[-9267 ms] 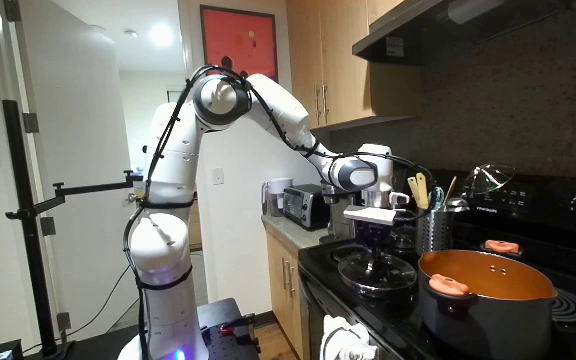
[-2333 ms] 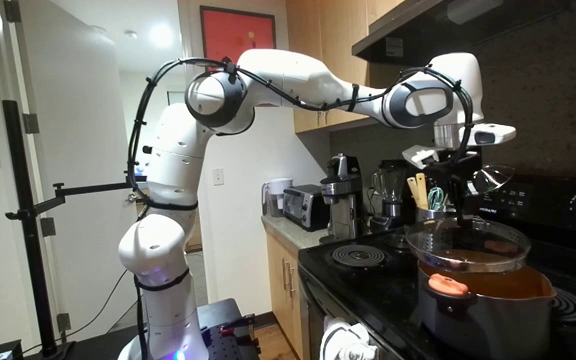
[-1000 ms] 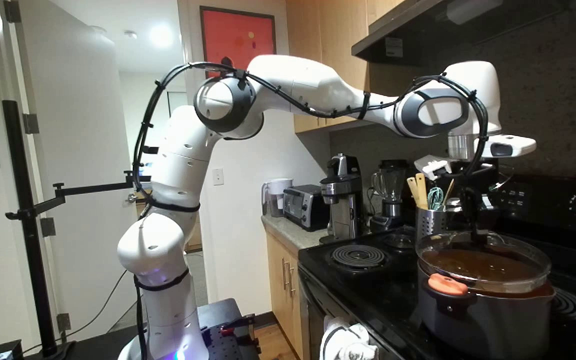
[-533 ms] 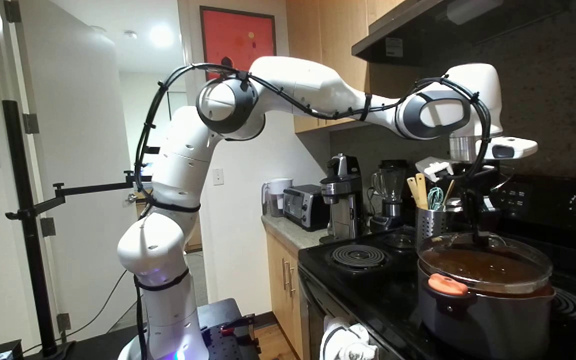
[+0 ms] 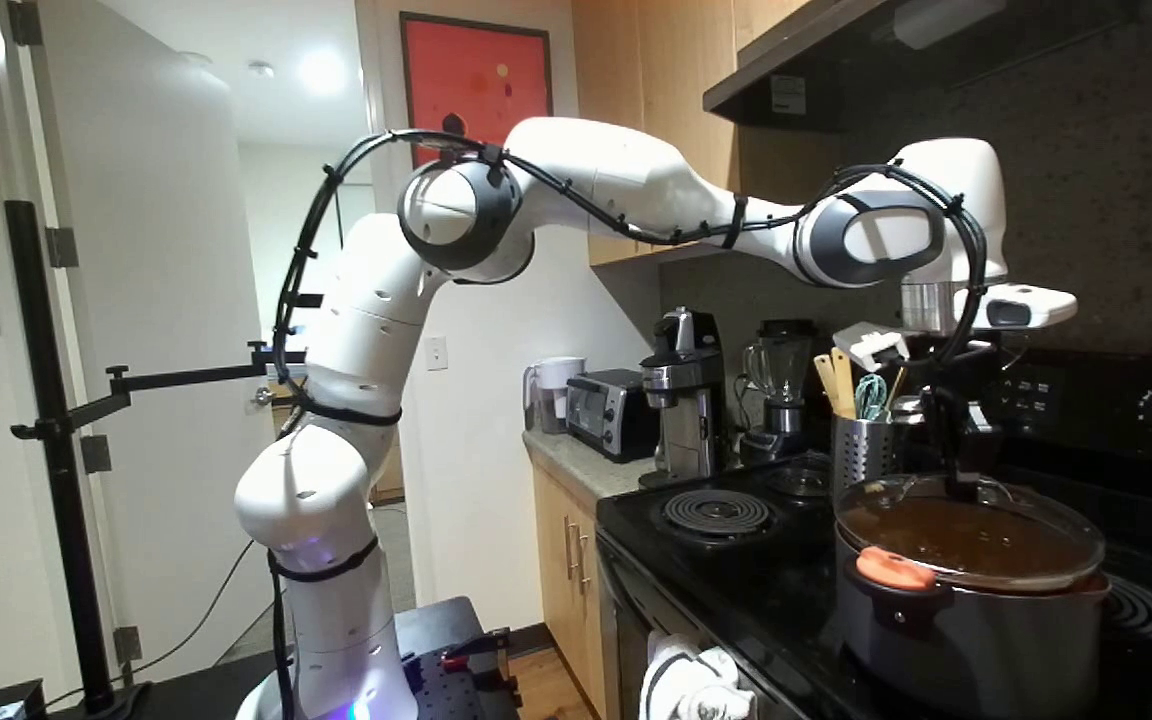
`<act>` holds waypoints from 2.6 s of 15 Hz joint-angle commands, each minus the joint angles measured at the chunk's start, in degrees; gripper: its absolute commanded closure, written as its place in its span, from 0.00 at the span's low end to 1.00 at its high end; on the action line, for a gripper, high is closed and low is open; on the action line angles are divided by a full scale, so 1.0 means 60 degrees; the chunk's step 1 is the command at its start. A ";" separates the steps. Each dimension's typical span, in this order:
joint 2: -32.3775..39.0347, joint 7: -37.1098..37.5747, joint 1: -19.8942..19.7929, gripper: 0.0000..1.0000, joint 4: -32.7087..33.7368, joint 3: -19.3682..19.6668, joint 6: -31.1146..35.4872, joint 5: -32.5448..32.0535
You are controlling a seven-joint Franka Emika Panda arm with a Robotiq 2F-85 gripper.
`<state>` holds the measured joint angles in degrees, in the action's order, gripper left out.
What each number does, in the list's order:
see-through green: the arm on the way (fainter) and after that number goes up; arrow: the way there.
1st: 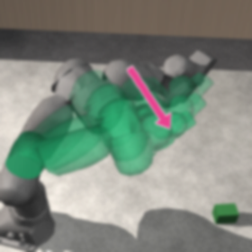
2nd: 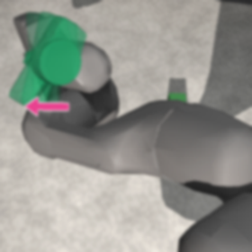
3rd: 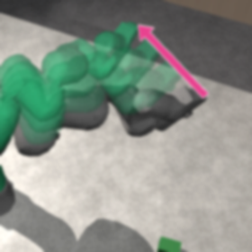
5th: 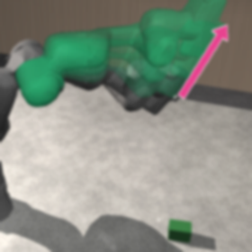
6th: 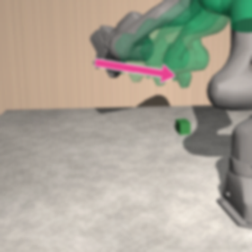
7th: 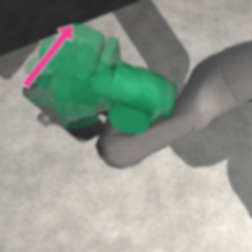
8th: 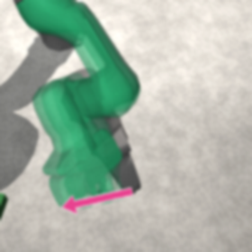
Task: Take the lid from the stove and place it on the black pot
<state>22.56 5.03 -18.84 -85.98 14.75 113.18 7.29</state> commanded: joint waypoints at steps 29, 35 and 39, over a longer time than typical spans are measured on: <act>0.0608 0.0523 0.0131 0.96 0.0931 0.0019 -0.0943 -0.0794; 0.0609 0.0453 0.0191 0.60 0.0929 -0.0004 -0.0969 -0.0948; 0.0491 0.0400 0.0173 0.37 0.0985 -0.0026 -0.1015 -0.0915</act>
<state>26.11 6.19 -17.84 -81.53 14.72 109.44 2.71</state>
